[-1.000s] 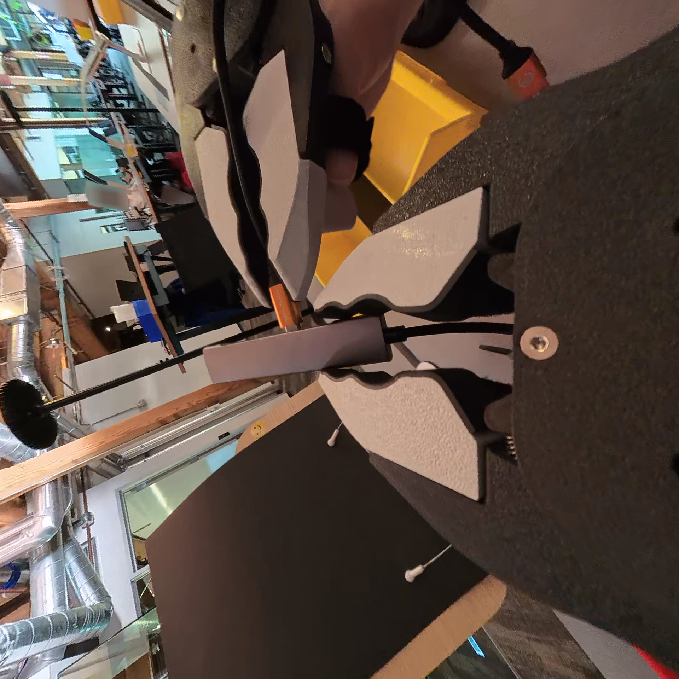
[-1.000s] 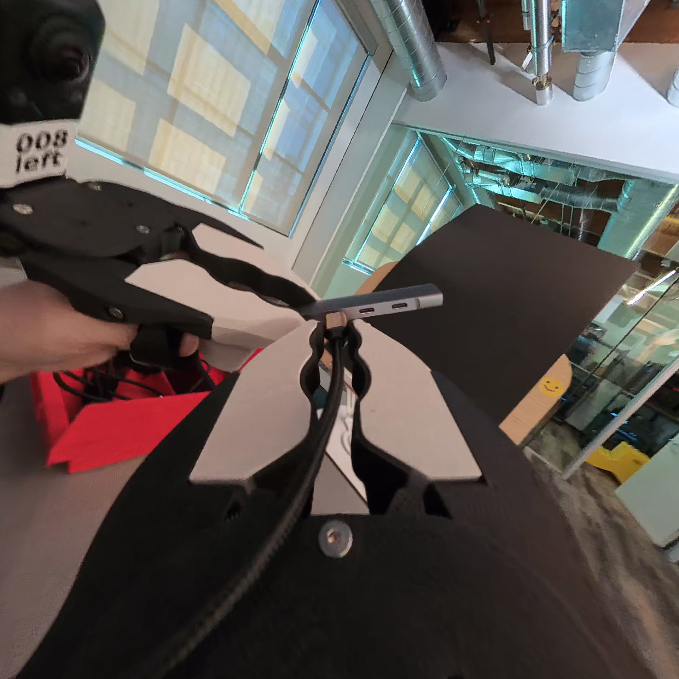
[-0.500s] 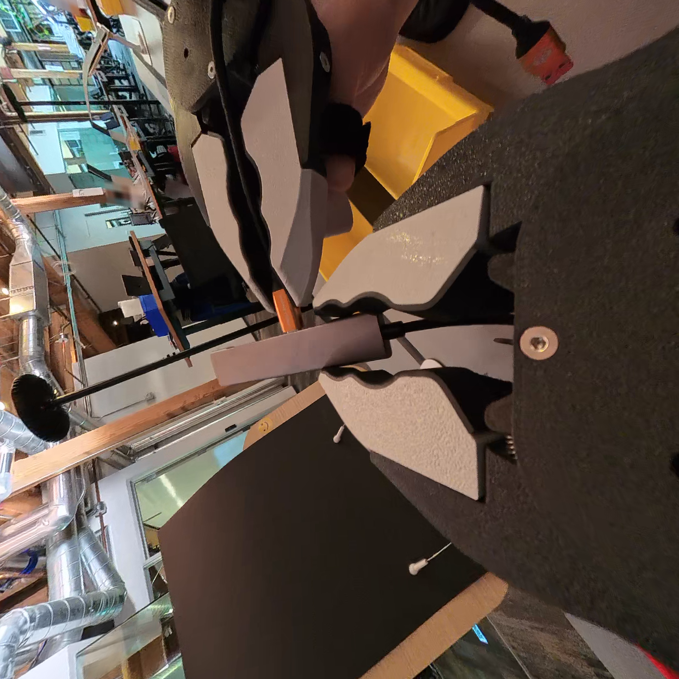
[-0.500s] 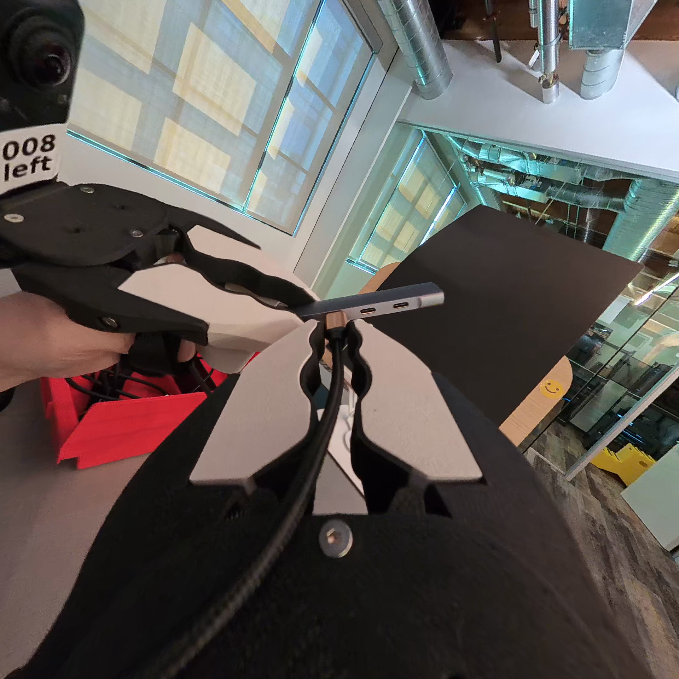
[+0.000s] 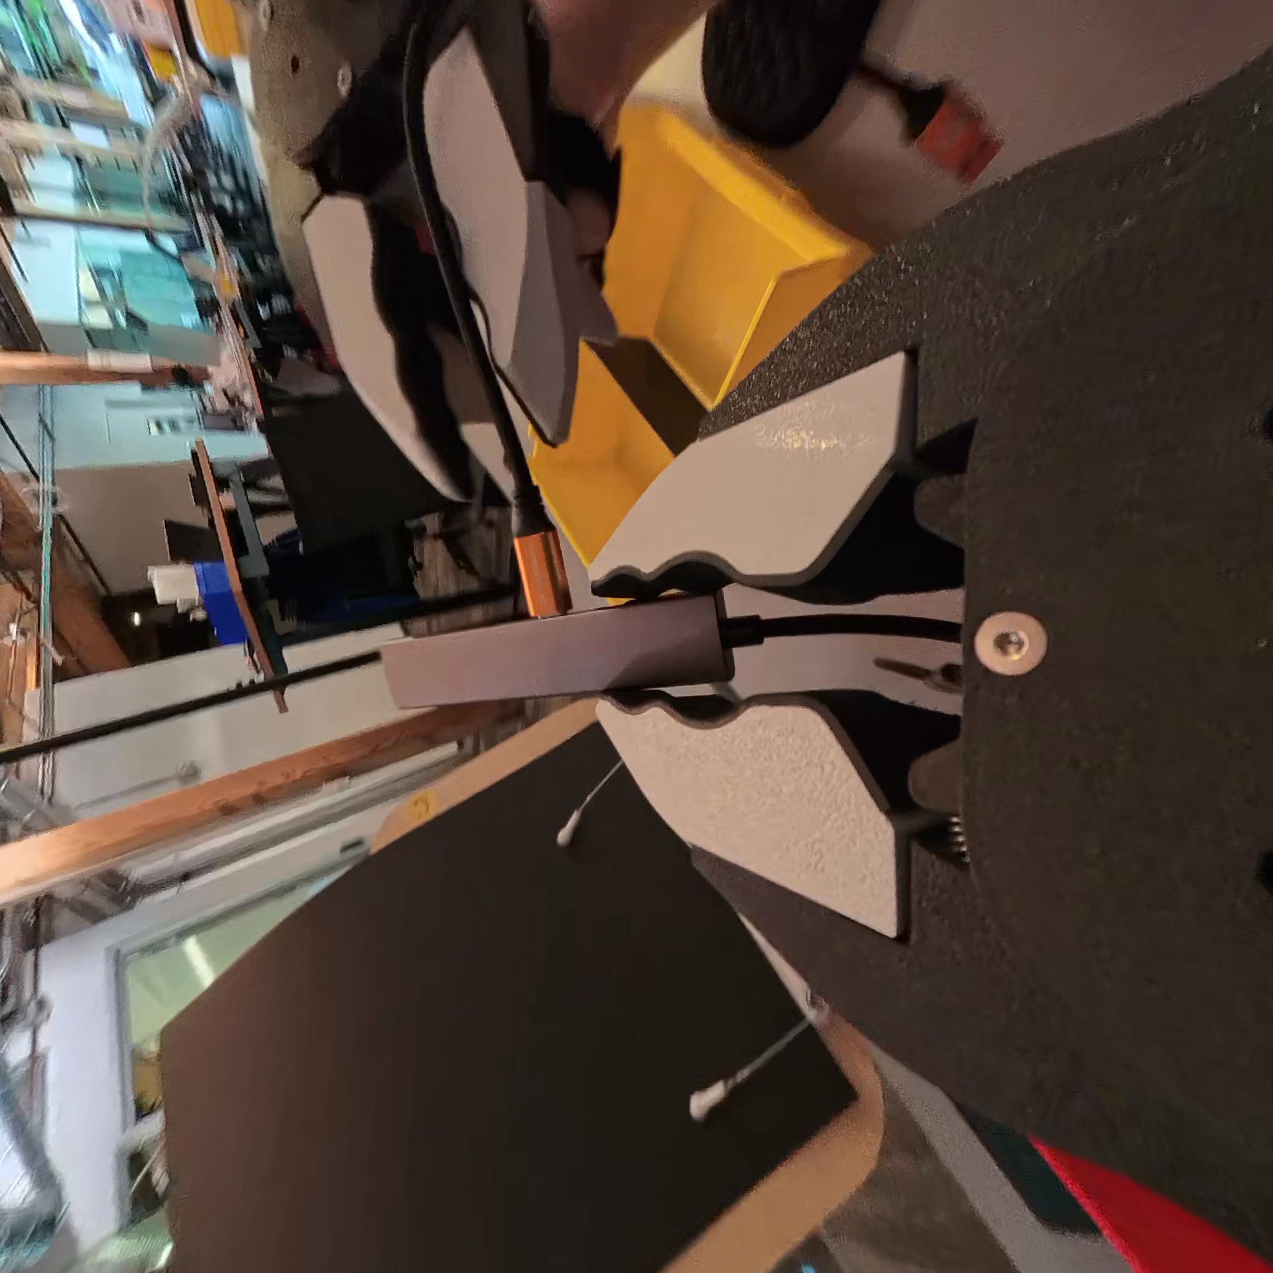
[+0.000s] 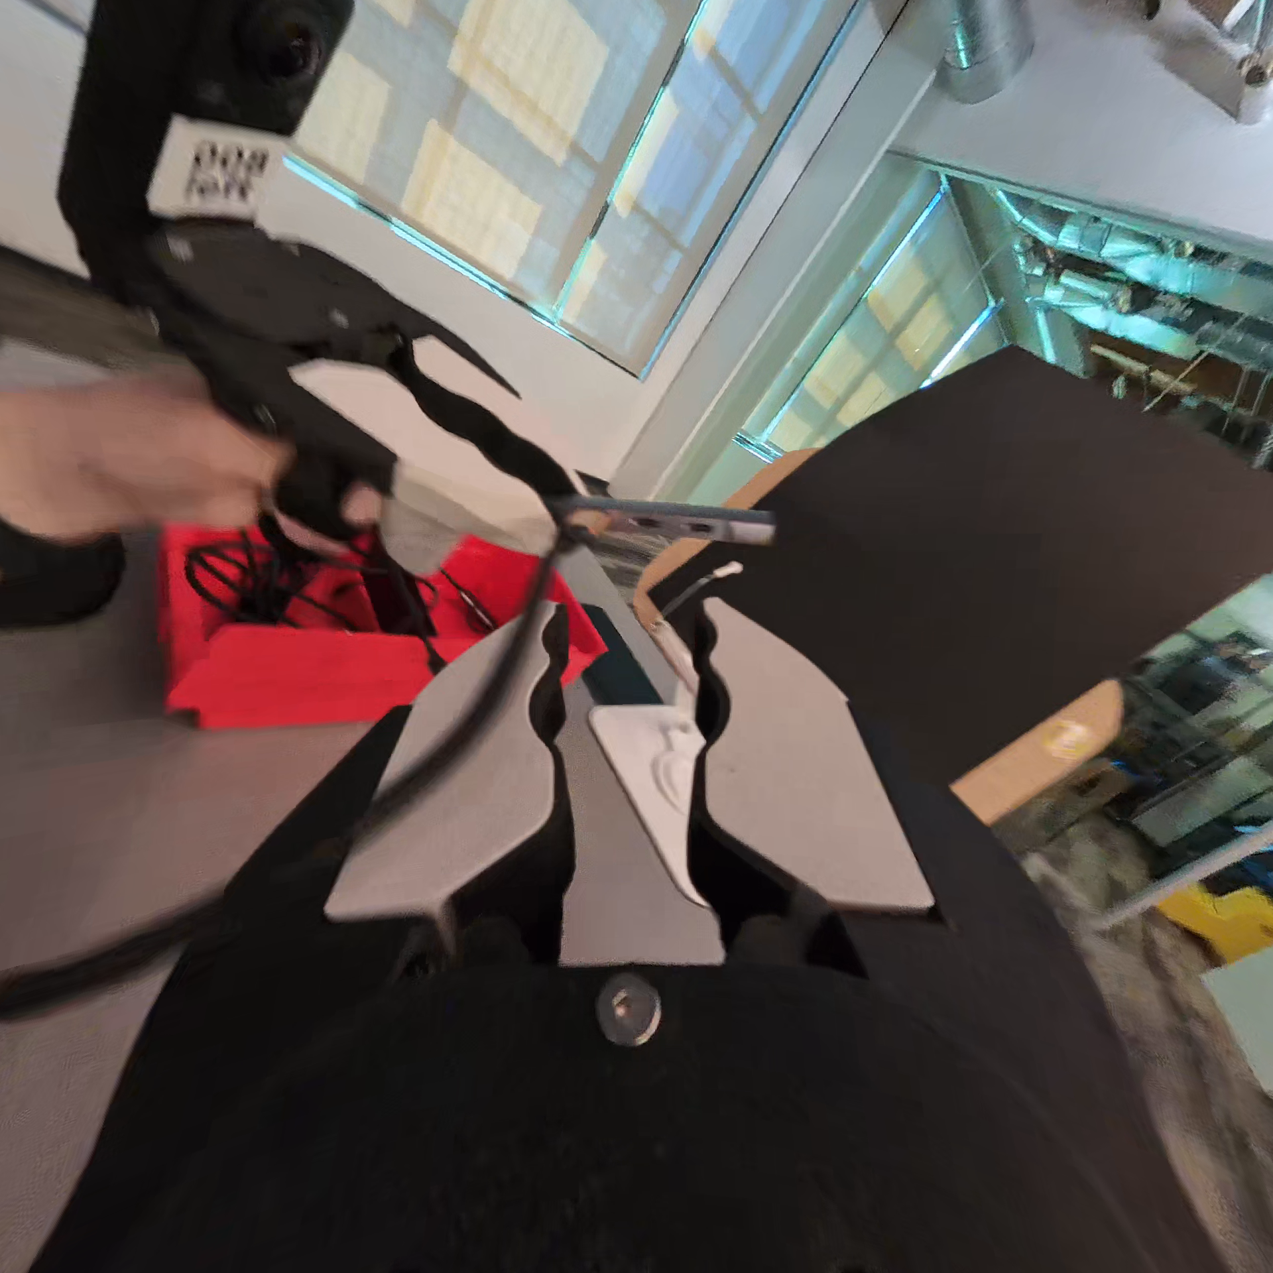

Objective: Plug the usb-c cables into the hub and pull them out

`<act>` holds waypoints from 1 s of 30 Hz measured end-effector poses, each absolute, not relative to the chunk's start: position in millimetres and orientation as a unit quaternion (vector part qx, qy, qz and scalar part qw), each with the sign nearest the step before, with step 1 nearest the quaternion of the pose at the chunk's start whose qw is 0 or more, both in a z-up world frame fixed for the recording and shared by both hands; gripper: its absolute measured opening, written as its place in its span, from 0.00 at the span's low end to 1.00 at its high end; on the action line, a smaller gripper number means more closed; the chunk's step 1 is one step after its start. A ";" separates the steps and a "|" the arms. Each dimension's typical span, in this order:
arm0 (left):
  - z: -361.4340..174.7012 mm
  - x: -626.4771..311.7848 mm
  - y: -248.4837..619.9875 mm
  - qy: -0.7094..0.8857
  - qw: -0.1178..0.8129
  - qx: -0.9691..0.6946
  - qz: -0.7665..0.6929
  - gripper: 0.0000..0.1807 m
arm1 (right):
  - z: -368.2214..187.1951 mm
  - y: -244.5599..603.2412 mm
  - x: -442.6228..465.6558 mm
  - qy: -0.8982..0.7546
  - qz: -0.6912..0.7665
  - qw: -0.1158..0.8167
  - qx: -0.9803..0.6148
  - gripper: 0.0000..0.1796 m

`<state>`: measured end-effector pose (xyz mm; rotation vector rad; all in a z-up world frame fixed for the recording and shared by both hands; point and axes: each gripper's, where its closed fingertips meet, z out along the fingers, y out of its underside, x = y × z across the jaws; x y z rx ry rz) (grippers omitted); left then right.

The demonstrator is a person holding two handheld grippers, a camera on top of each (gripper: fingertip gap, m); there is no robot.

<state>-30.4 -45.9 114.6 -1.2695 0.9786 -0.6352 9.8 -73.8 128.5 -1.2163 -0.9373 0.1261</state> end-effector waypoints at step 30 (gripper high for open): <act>89.8 -33.8 -69.7 0.507 0.546 -0.571 -0.346 0.17 | 31.6 -69.1 292.6 -0.173 -0.053 0.465 -0.866 0.06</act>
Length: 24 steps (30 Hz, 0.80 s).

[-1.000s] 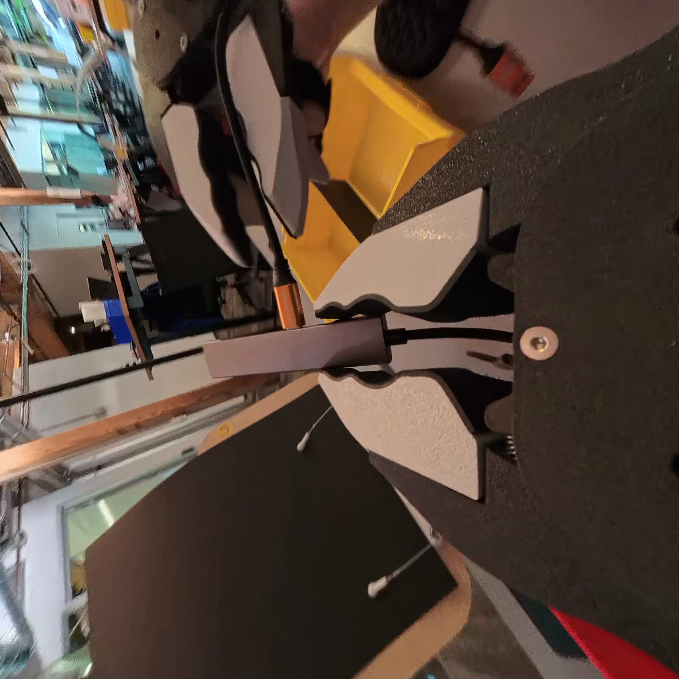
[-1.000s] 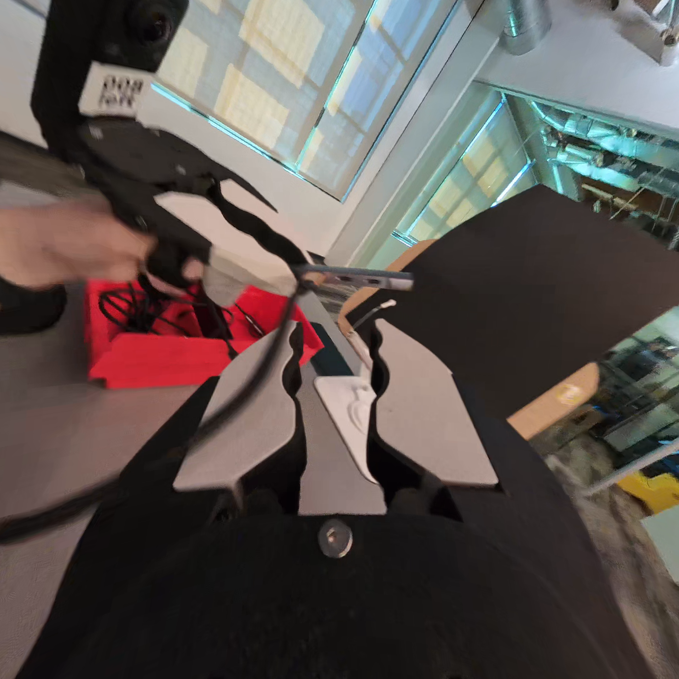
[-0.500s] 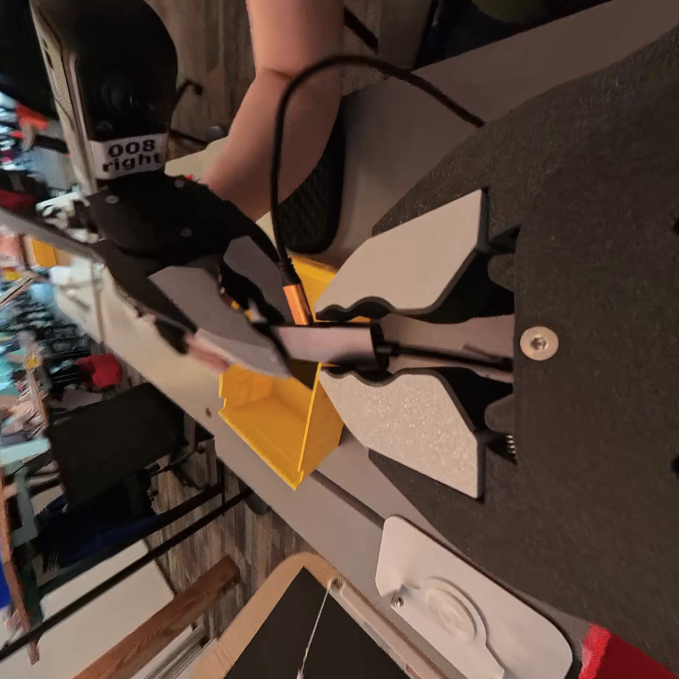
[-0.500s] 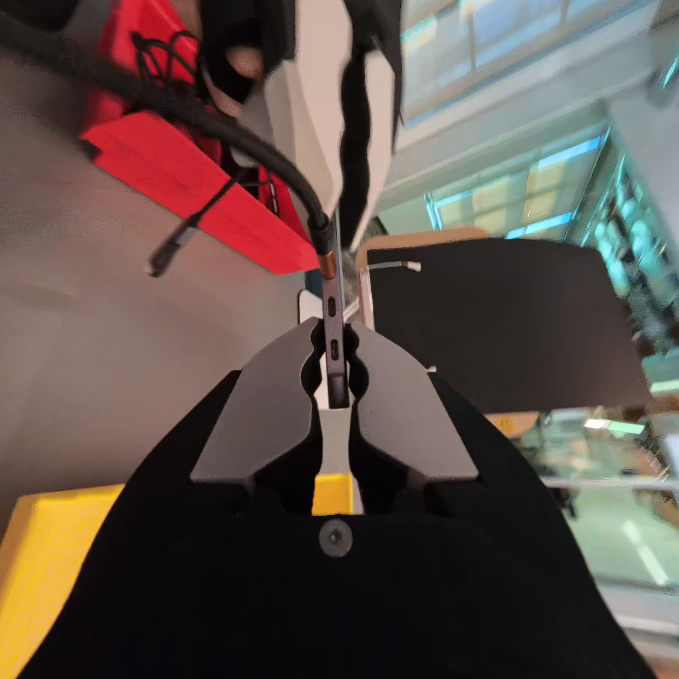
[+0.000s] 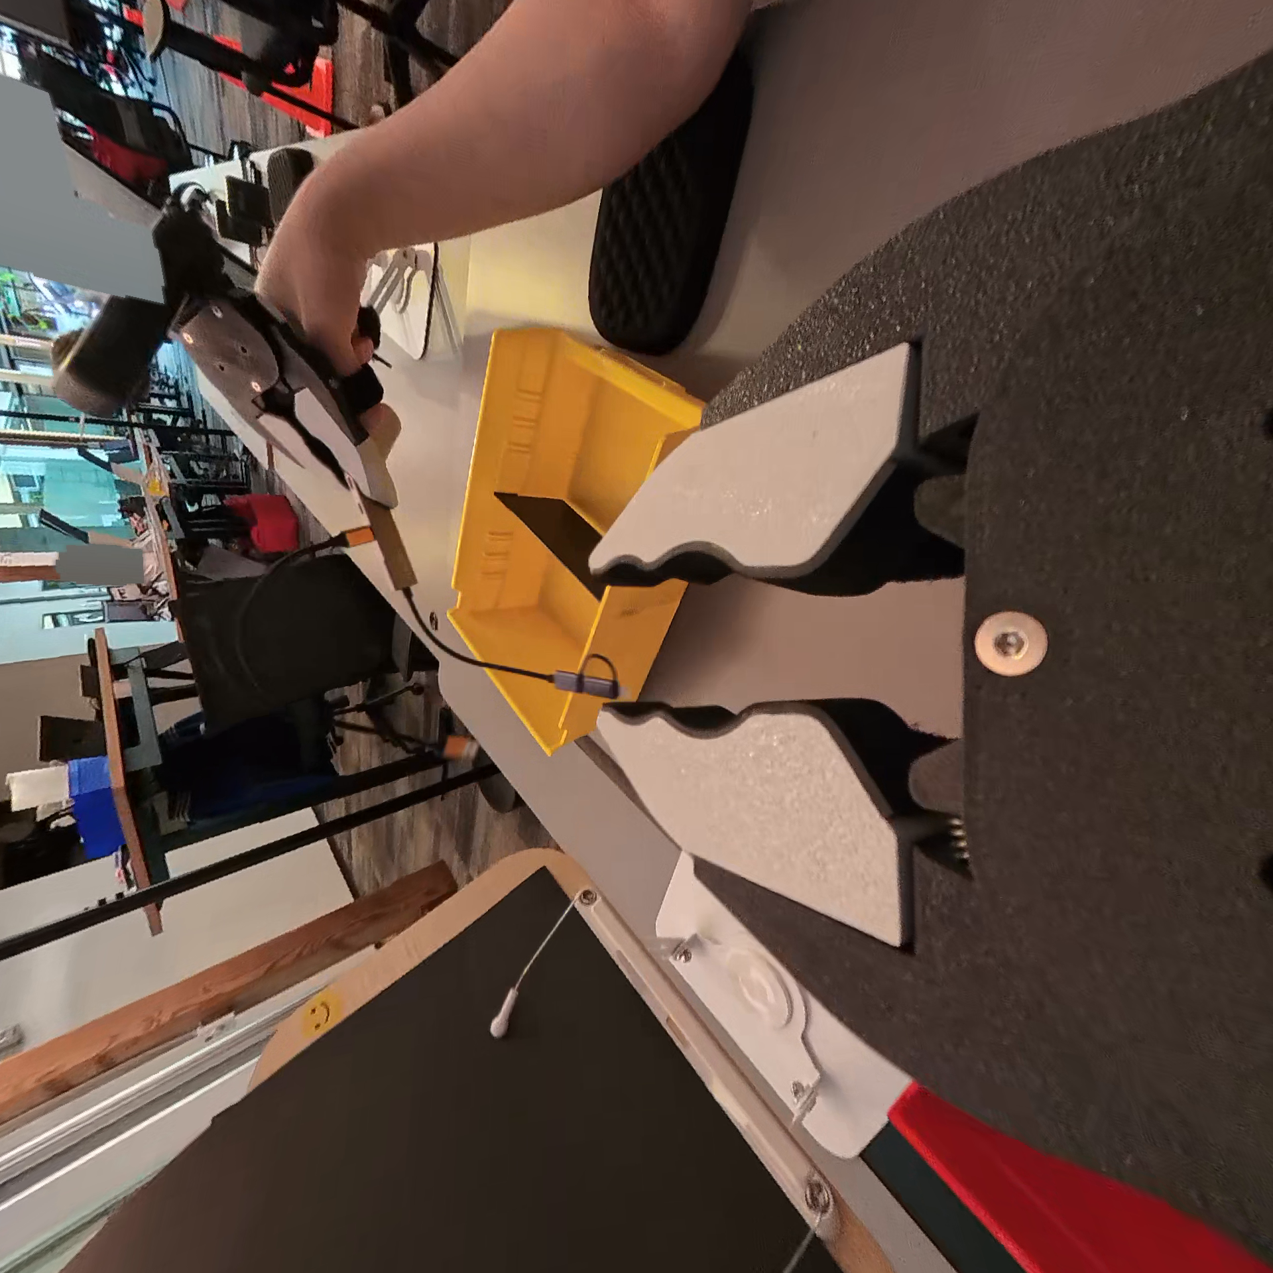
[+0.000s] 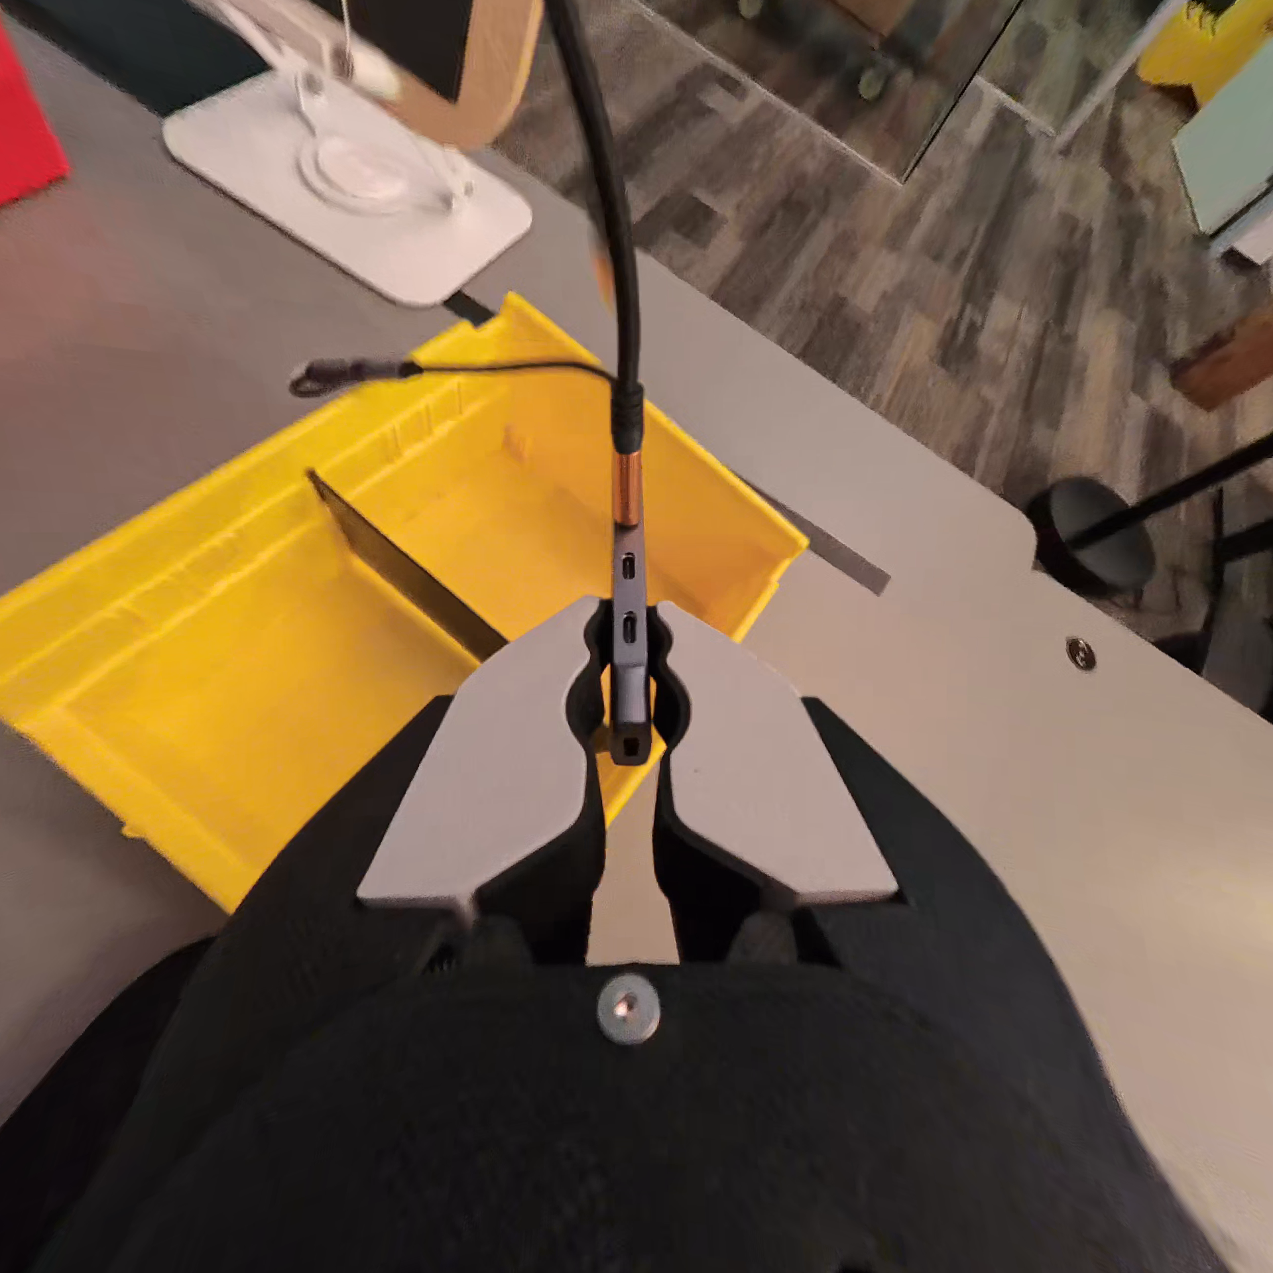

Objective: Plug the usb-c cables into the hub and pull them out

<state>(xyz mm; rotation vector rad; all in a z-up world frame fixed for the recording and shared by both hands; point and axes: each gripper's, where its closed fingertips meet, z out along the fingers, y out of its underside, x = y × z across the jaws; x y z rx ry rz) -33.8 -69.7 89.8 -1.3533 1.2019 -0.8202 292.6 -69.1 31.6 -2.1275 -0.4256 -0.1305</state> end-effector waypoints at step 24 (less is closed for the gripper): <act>60.0 -20.3 -74.2 0.561 0.509 -0.584 -0.293 0.16 | -35.4 -45.0 263.9 -0.290 0.038 0.370 -0.882 0.06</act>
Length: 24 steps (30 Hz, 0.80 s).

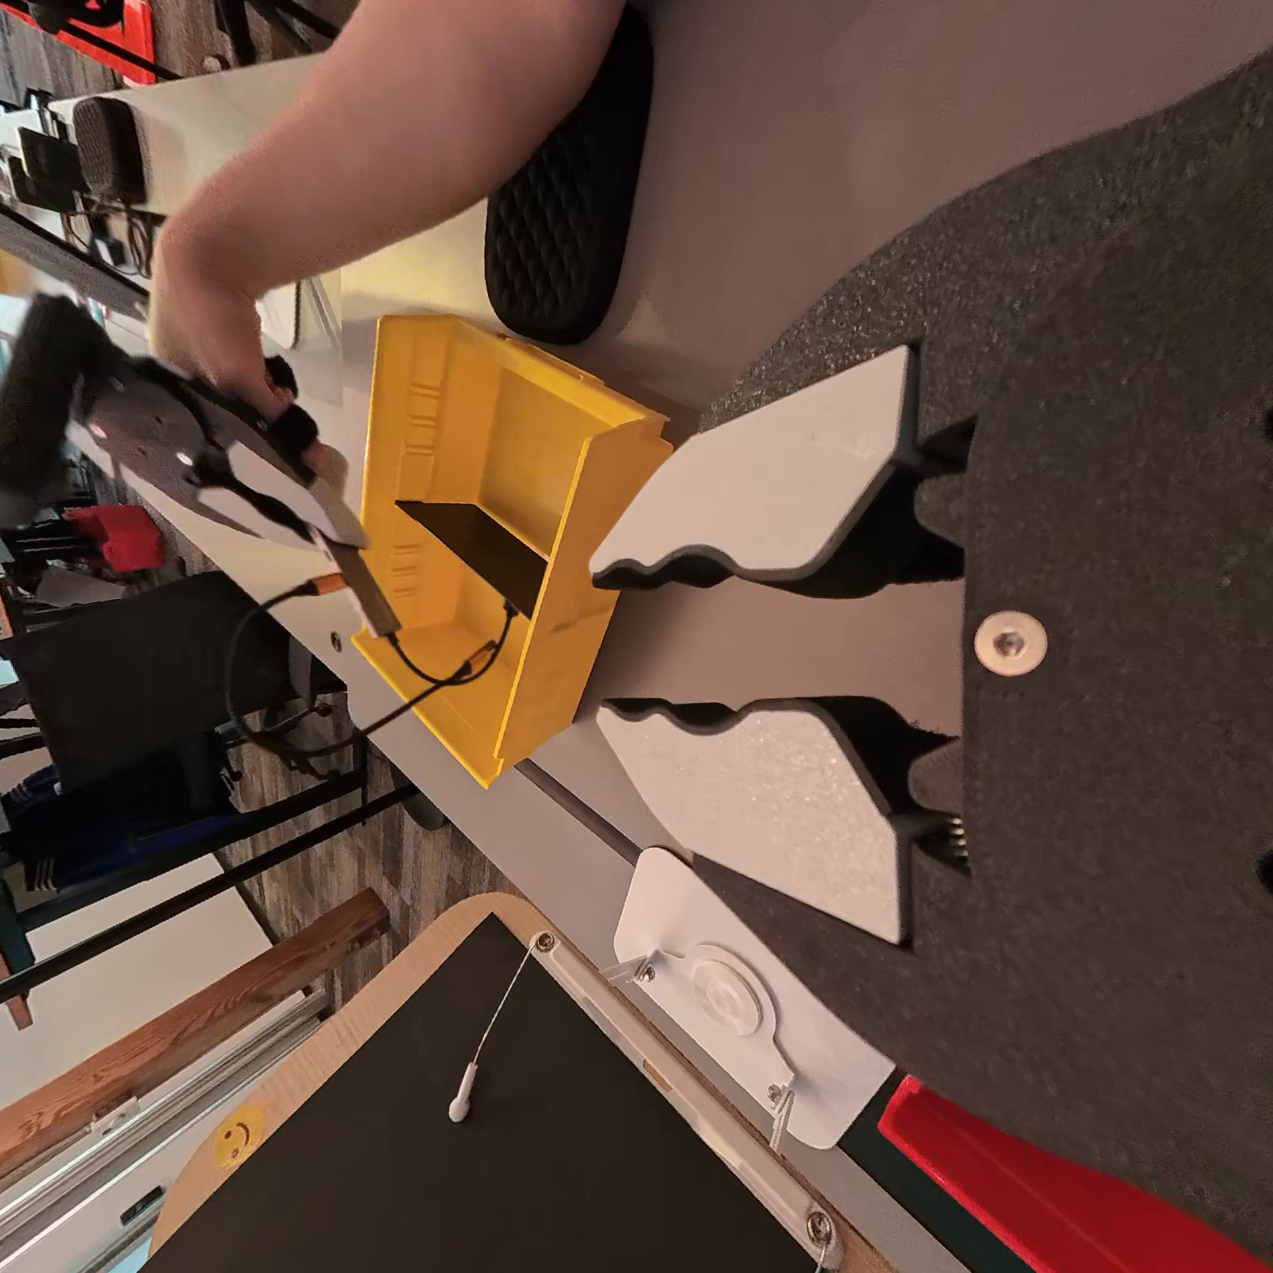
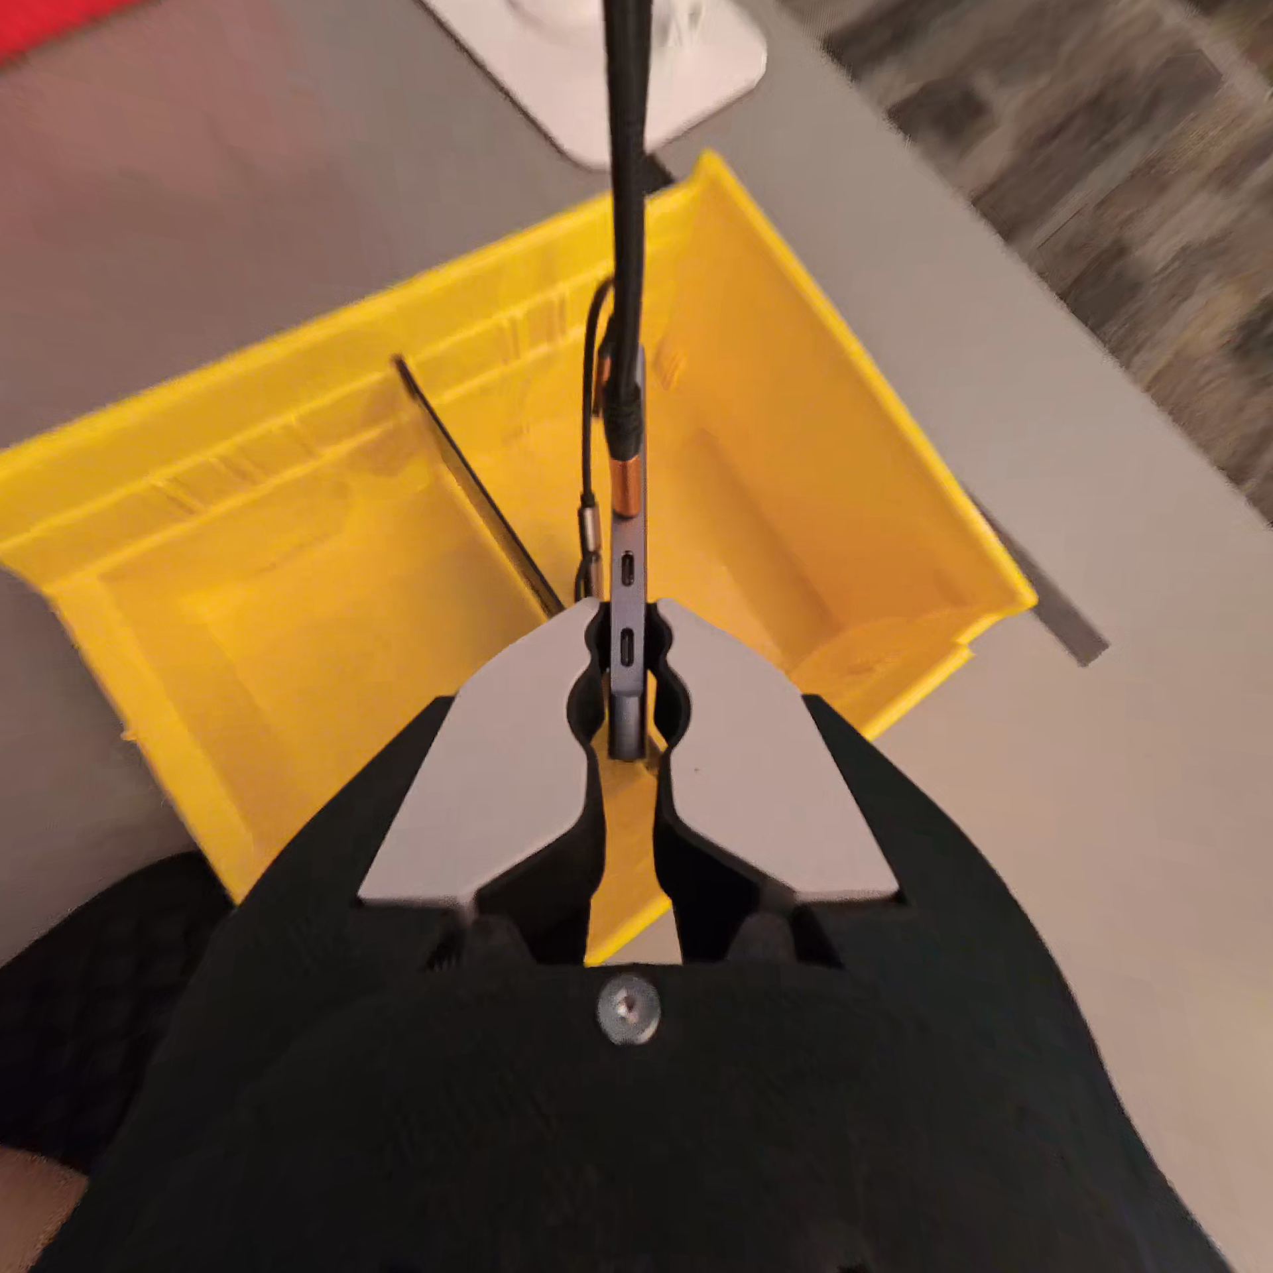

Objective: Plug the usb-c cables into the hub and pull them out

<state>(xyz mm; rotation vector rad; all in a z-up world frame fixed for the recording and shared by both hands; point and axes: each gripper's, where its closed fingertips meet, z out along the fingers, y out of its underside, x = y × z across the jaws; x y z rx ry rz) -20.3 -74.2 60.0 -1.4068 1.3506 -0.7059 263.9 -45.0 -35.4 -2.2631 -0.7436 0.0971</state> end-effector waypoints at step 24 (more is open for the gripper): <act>71.8 -233.5 7.5 0.313 0.543 -0.779 -0.014 0.16 | 28.9 -22.7 287.3 -0.214 -0.122 0.484 -0.840 0.16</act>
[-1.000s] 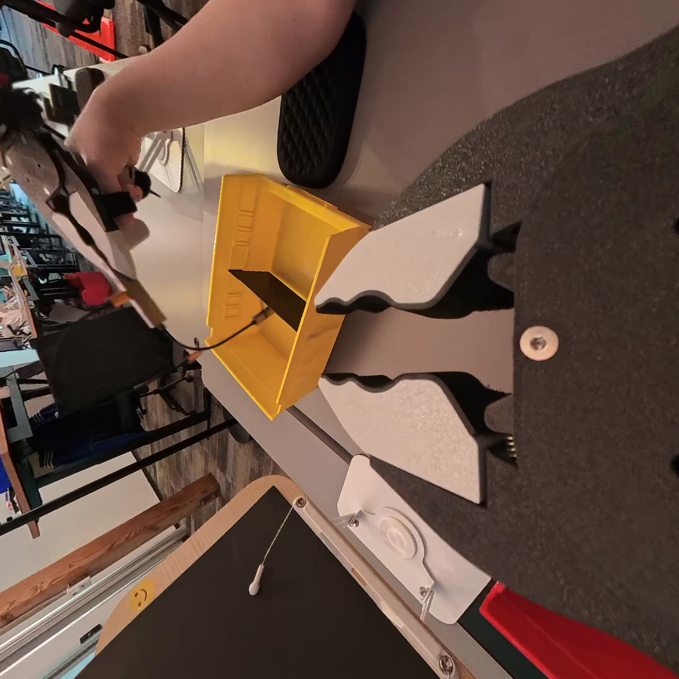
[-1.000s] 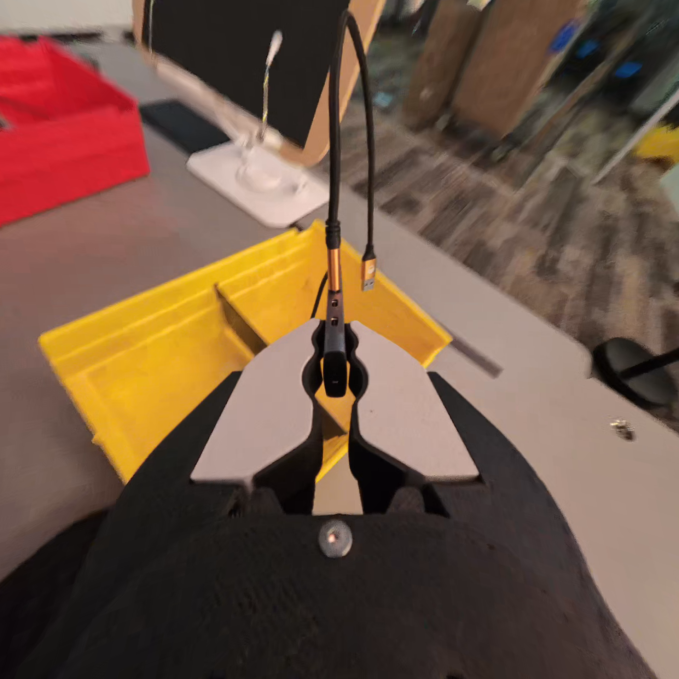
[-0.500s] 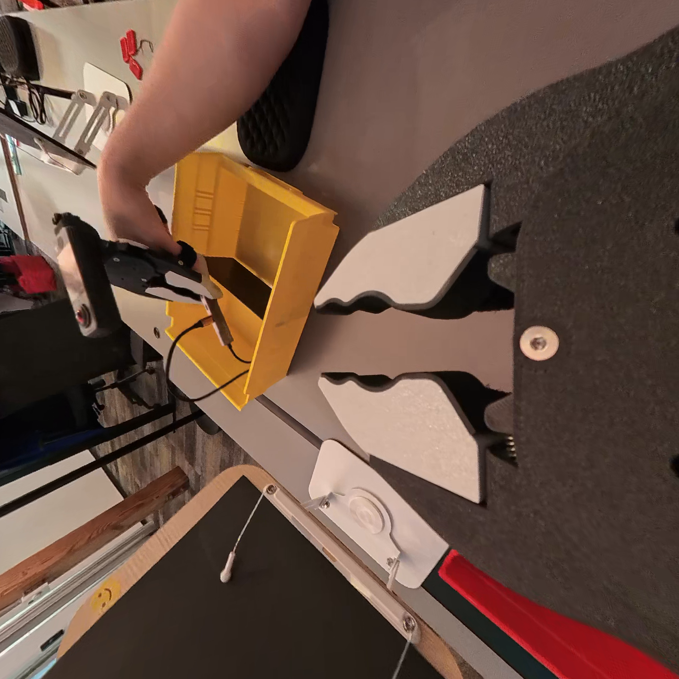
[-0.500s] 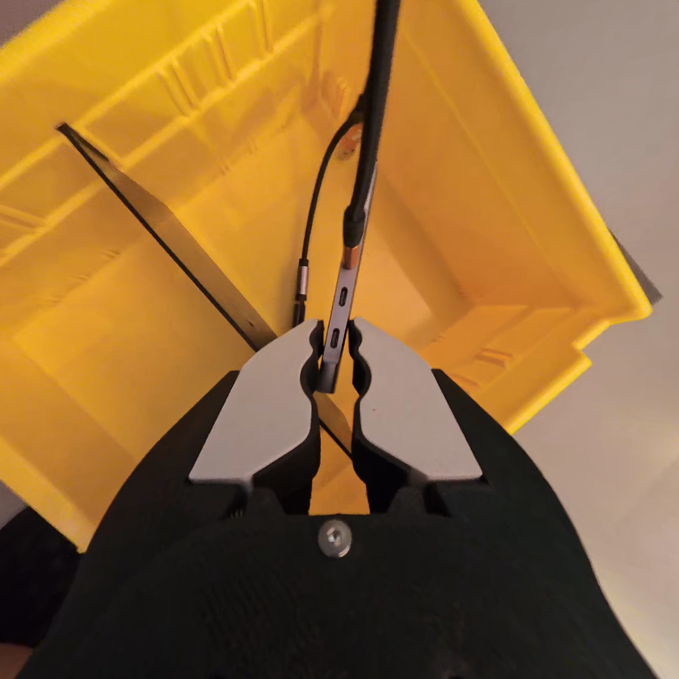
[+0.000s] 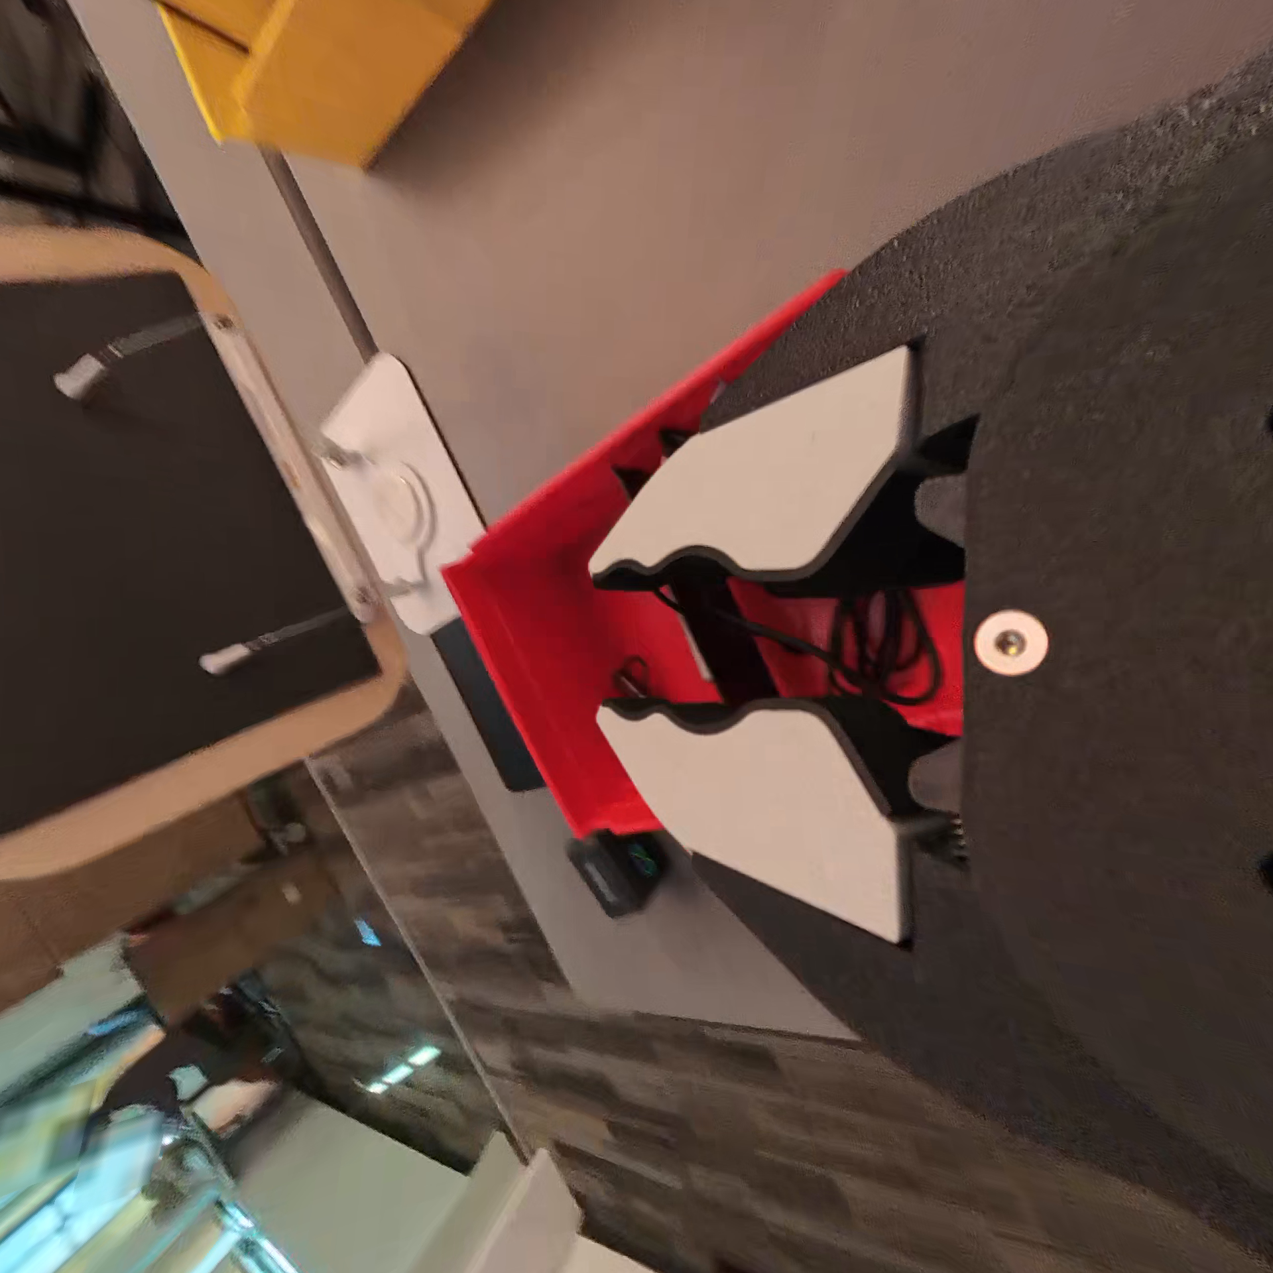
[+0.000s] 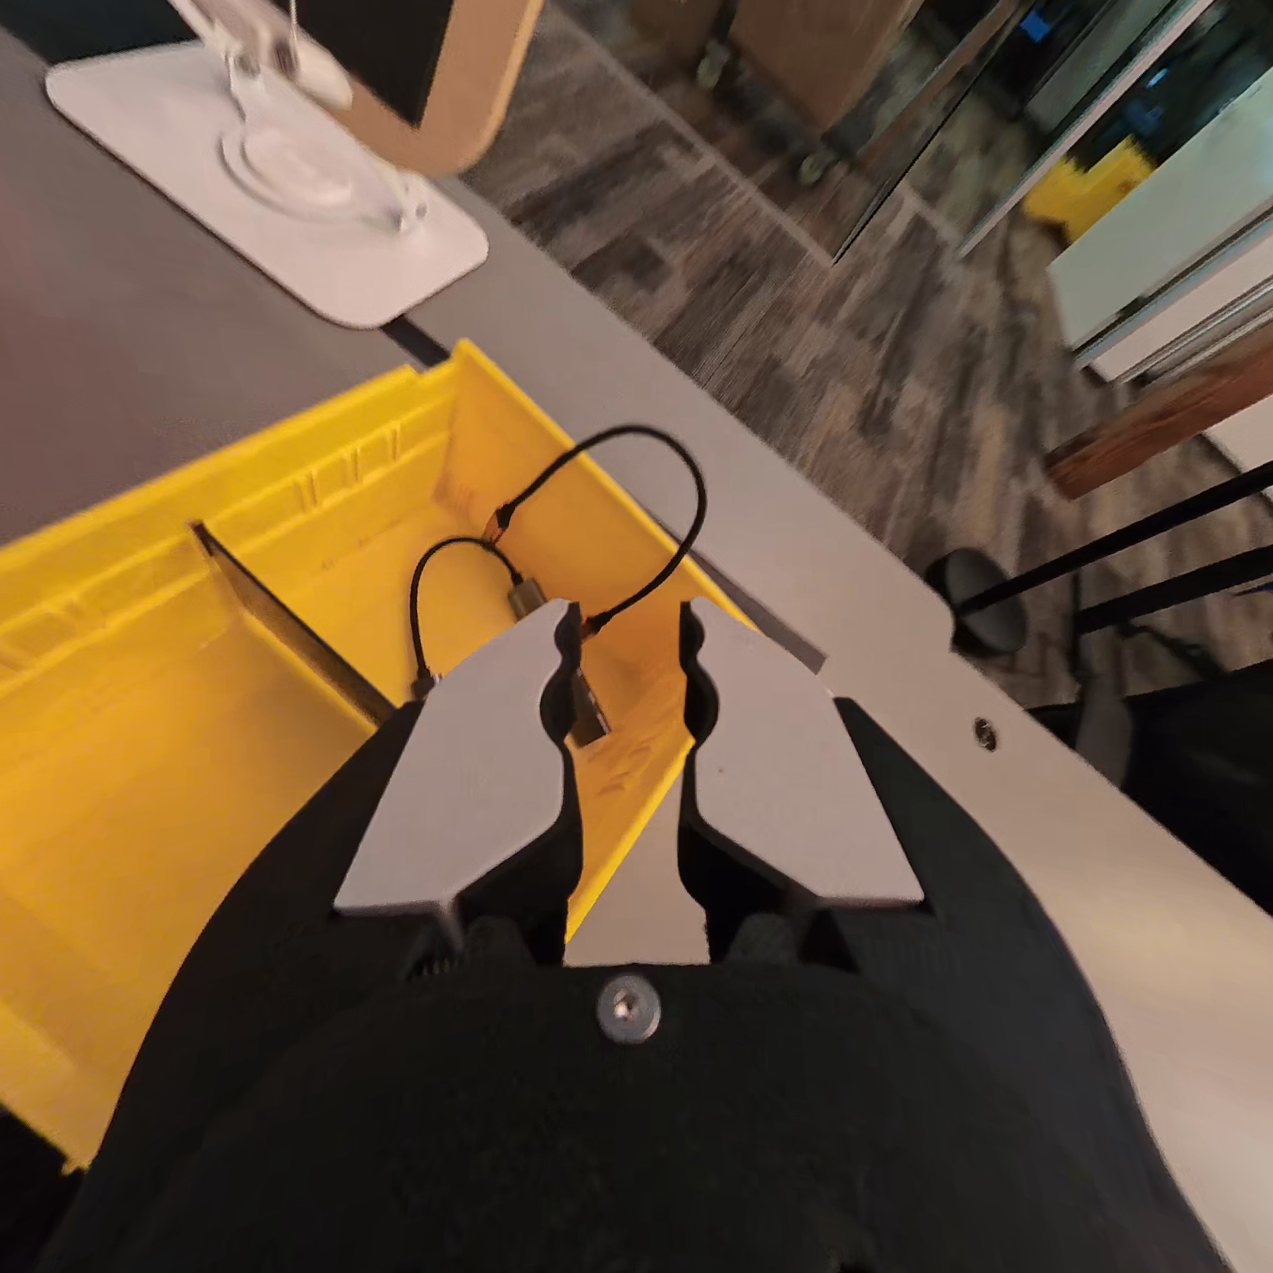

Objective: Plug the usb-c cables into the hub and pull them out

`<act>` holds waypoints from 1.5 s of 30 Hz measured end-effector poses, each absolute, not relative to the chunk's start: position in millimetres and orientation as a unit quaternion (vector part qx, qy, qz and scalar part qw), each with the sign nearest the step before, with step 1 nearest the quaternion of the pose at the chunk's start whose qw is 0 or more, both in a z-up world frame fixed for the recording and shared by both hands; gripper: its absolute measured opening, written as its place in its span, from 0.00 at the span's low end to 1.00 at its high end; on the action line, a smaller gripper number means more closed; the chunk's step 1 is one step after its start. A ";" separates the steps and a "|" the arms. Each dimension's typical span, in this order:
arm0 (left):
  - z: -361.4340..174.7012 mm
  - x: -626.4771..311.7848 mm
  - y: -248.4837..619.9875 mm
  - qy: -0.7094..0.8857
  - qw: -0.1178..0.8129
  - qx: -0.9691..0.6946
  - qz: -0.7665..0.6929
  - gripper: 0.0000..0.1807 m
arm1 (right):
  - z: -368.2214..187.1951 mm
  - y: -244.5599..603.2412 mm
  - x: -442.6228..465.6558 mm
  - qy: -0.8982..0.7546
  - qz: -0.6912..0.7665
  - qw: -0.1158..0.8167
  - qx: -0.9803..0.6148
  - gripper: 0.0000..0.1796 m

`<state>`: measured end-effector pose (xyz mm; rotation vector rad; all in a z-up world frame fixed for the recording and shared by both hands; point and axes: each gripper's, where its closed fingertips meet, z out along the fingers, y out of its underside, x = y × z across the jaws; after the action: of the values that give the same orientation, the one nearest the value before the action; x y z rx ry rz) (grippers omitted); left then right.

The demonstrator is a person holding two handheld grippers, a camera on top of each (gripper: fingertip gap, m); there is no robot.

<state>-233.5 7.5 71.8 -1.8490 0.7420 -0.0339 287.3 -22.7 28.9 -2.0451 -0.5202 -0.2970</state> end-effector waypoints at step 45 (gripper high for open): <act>-133.4 -304.0 178.1 0.627 -0.030 -0.712 0.314 0.03 | 62.6 -20.9 223.9 -0.307 -0.172 0.513 -0.783 0.14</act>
<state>-304.0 178.1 -133.4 -2.2820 2.0090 1.0062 223.9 -20.9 62.6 -1.8833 -0.7393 -0.4129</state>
